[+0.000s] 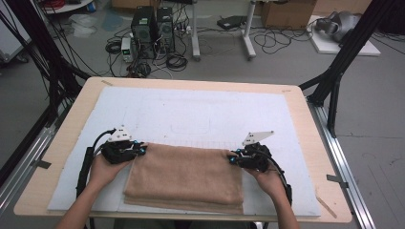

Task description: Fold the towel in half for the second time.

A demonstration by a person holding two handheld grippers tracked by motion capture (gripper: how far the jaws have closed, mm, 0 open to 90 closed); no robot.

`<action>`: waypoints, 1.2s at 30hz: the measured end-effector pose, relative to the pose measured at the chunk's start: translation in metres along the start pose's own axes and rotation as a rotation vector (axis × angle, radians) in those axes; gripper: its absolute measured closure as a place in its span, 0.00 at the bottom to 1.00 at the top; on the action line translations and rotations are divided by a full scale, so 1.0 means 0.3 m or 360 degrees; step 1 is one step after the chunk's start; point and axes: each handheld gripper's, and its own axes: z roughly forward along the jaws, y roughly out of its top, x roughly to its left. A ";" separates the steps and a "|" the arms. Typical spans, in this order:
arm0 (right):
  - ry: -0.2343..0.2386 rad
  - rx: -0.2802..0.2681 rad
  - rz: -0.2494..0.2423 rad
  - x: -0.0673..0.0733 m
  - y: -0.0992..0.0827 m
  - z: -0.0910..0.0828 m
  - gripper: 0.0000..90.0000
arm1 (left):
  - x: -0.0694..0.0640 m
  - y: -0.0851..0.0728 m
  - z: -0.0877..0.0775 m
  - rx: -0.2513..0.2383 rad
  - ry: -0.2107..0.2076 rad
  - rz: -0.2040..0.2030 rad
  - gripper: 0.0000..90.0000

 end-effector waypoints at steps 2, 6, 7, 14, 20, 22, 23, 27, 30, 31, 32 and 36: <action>-0.0016 -0.0010 -0.0024 0.000 0.018 -0.005 0.86 | 0.002 0.005 -0.010 -0.0024 0.0029 -0.0003 0.87; -0.0047 -0.0046 -0.0050 -0.008 0.068 -0.016 0.86 | 0.020 0.029 -0.027 -0.0097 0.0100 -0.0045 0.87; -0.0057 -0.0058 -0.0056 -0.013 0.081 -0.017 0.86 | 0.024 0.038 -0.028 -0.0129 0.0123 -0.0068 0.87; -0.0174 -0.0120 -0.0053 -0.072 0.201 -0.026 0.86 | 0.078 0.141 -0.026 -0.0205 0.0267 -0.0085 0.87; -0.0252 -0.0124 -0.0045 -0.135 0.282 -0.012 0.86 | 0.131 0.213 -0.005 -0.0213 0.0322 -0.0103 0.87; -0.0270 -0.0137 -0.0034 -0.150 0.297 -0.005 0.85 | 0.142 0.223 0.002 -0.0221 0.0342 -0.0103 0.87; -0.0284 -0.0151 -0.0036 -0.155 0.299 0.000 0.81 | 0.148 0.223 0.007 -0.0223 0.0347 -0.0122 0.85; -0.0317 -0.0159 0.0072 -0.186 0.283 0.014 0.59 | 0.173 0.207 0.011 -0.0209 0.0364 -0.0218 0.59; -0.0277 -0.0176 0.0119 -0.191 0.271 0.007 0.54 | 0.173 0.192 0.000 -0.0228 0.0351 -0.0219 0.59; -0.0269 -0.0187 0.0123 -0.190 0.271 0.004 0.53 | 0.173 0.189 -0.004 -0.0224 0.0338 -0.0222 0.59; -0.0257 -0.0194 0.0129 -0.186 0.272 0.002 0.52 | 0.168 0.184 -0.007 -0.0237 0.0332 -0.0219 0.58; -0.0231 -0.0168 0.0090 -0.152 0.277 0.004 0.50 | 0.143 0.159 -0.017 -0.0237 0.0301 -0.0184 0.57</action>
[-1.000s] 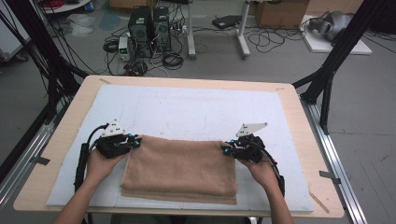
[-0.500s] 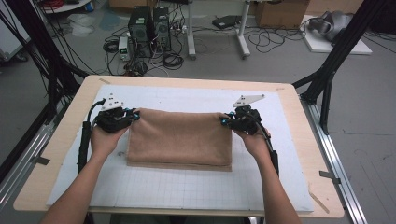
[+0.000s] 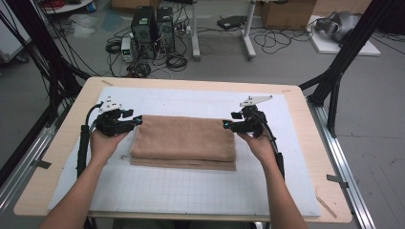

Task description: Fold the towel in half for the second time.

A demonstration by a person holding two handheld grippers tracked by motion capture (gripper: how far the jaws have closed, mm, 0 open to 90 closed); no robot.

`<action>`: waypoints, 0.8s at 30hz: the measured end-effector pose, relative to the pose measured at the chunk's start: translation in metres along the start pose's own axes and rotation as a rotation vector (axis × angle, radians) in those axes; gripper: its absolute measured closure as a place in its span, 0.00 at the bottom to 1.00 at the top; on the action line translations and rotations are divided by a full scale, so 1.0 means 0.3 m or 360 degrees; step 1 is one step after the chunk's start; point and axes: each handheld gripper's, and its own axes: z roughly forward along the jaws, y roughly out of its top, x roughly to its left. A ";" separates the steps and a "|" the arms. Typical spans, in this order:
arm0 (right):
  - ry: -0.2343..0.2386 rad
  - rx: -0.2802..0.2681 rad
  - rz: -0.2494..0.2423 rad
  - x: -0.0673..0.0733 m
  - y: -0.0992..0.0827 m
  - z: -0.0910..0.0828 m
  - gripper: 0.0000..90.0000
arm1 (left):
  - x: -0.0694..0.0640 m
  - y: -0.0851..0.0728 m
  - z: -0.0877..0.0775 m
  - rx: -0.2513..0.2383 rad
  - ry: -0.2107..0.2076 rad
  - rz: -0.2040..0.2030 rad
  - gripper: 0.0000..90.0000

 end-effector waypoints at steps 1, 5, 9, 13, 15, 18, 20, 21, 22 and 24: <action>0.0001 0.0003 -0.0014 0.010 -0.002 -0.002 0.50 | -0.003 -0.007 -0.004 0.0007 -0.0006 0.0012 0.57; 0.0019 -0.0002 -0.0016 0.033 -0.023 -0.006 0.48 | -0.012 -0.034 -0.022 0.0000 -0.0029 0.0013 0.56; 0.0032 -0.0002 0.0025 0.038 -0.053 -0.009 0.44 | -0.017 -0.045 -0.037 0.0006 -0.0074 0.0006 0.55; 0.0024 -0.0014 0.0040 0.044 -0.072 -0.016 0.40 | -0.038 -0.043 -0.046 -0.0008 -0.0099 0.0035 0.51; 0.0028 -0.0021 0.0054 0.048 -0.079 -0.021 0.37 | -0.049 -0.044 -0.047 -0.0005 -0.0108 0.0047 0.48; 0.0028 -0.0037 0.0057 0.053 -0.087 -0.029 0.34 | -0.063 -0.058 -0.048 -0.0001 -0.0123 0.0056 0.46; 0.0030 -0.0043 0.0063 0.058 -0.093 -0.035 0.33 | -0.066 -0.067 -0.047 0.0008 -0.0135 0.0050 0.45; 0.0027 -0.0044 0.0065 0.061 -0.095 -0.037 0.32 | -0.069 -0.073 -0.048 0.0010 -0.0142 0.0049 0.44; 0.0026 -0.0047 0.0062 0.065 -0.099 -0.041 0.32 | -0.071 -0.078 -0.049 0.0017 -0.0147 0.0046 0.44; 0.0023 -0.0046 0.0062 0.069 -0.104 -0.047 0.31 | -0.075 -0.080 -0.050 0.0037 -0.0158 0.0044 0.42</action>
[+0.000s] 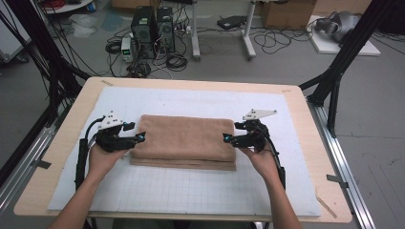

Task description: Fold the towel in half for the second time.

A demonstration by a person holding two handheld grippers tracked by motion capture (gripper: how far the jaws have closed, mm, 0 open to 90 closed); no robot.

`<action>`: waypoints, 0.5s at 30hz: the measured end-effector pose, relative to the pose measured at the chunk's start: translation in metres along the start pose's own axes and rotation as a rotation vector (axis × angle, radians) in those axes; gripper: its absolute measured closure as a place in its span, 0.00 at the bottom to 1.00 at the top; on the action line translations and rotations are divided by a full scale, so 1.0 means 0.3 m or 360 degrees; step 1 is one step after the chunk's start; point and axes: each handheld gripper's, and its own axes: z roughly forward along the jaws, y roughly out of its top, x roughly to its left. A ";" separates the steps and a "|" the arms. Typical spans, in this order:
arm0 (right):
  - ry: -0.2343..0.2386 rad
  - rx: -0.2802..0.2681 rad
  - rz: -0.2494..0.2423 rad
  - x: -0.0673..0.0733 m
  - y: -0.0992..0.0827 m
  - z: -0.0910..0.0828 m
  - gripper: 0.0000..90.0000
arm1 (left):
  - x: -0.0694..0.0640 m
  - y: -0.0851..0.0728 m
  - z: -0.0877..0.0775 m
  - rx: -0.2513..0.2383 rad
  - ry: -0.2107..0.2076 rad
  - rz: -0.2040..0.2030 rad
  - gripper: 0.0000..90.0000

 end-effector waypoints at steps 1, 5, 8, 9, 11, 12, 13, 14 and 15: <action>0.0000 -0.0006 -0.0003 0.001 -0.003 -0.003 0.31 | -0.001 0.000 -0.004 0.0002 -0.0007 0.0007 0.42; -0.0003 -0.0021 -0.0003 0.005 -0.016 -0.016 0.30 | -0.011 -0.005 -0.022 -0.0029 -0.0008 0.0020 0.42; -0.0015 -0.0034 -0.0001 0.009 -0.023 -0.026 0.28 | -0.012 -0.019 -0.036 -0.0026 -0.0008 0.0019 0.41; -0.0014 -0.0031 0.0009 0.012 -0.025 -0.030 0.27 | -0.011 -0.024 -0.042 -0.0024 -0.0008 0.0022 0.41; -0.0021 -0.0044 0.0019 0.014 -0.030 -0.038 0.24 | -0.013 -0.036 -0.050 -0.0022 -0.0005 0.0015 0.41; -0.0017 -0.0053 0.0014 0.013 -0.033 -0.041 0.24 | -0.013 -0.041 -0.055 -0.0018 -0.0006 0.0016 0.41; -0.0019 -0.0048 0.0023 0.017 -0.036 -0.046 0.23 | -0.012 -0.045 -0.060 -0.0014 -0.0010 0.0013 0.41; -0.0024 -0.0054 0.0020 0.017 -0.039 -0.051 0.23 | -0.012 -0.049 -0.064 -0.0017 -0.0011 0.0008 0.40; -0.0021 -0.0059 0.0023 0.018 -0.042 -0.054 0.22 | -0.012 -0.051 -0.069 -0.0015 -0.0011 0.0007 0.40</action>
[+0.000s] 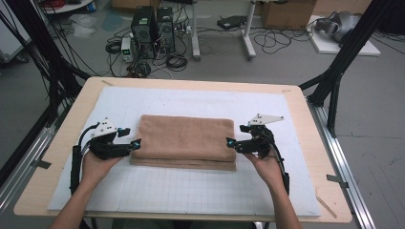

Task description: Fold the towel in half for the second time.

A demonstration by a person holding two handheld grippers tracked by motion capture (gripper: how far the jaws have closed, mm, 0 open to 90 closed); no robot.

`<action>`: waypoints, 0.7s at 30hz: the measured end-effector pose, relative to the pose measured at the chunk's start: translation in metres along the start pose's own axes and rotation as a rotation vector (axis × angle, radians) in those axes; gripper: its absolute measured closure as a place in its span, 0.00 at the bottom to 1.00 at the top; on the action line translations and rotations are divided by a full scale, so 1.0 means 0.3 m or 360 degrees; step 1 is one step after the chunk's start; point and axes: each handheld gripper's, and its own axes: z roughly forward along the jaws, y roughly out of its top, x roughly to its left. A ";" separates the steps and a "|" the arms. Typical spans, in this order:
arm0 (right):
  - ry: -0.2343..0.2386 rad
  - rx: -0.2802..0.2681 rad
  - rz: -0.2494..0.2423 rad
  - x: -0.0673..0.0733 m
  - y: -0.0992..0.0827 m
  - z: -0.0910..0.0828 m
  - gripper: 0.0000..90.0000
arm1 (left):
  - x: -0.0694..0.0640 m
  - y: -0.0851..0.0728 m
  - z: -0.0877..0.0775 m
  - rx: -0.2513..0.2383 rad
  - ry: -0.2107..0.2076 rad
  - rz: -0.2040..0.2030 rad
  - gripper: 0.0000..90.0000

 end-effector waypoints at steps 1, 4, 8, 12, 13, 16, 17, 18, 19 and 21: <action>-0.0006 -0.0002 0.0009 0.003 -0.004 -0.005 0.22 | -0.001 -0.002 -0.005 -0.0008 0.0001 0.0000 0.40; -0.0016 -0.0022 0.0006 0.006 -0.018 -0.019 0.20 | -0.006 -0.008 -0.022 -0.0015 -0.0007 0.0001 0.39; -0.0032 -0.0044 0.0016 0.012 -0.036 -0.039 0.19 | -0.017 -0.022 -0.039 -0.0012 0.0000 0.0024 0.38; -0.0041 -0.0064 0.0025 0.021 -0.047 -0.057 0.15 | -0.024 -0.037 -0.052 -0.0019 -0.0004 0.0019 0.37; -0.0052 -0.0073 0.0017 0.025 -0.050 -0.062 0.14 | -0.027 -0.040 -0.056 -0.0021 -0.0005 0.0016 0.37; -0.0061 -0.0088 0.0022 0.036 -0.058 -0.077 0.13 | -0.037 -0.045 -0.064 -0.0016 -0.0012 0.0026 0.35; -0.0065 -0.0101 0.0015 0.039 -0.061 -0.081 0.13 | -0.040 -0.045 -0.069 -0.0018 -0.0017 0.0038 0.35; -0.0061 -0.0104 0.0025 0.043 -0.064 -0.086 0.13 | -0.044 -0.046 -0.073 -0.0025 -0.0015 0.0047 0.35; -0.0055 -0.0109 0.0030 0.046 -0.067 -0.090 0.13 | -0.049 -0.047 -0.077 -0.0030 -0.0017 0.0049 0.35; -0.0053 -0.0136 0.0032 0.054 -0.075 -0.100 0.12 | -0.055 -0.052 -0.084 -0.0041 -0.0026 0.0057 0.33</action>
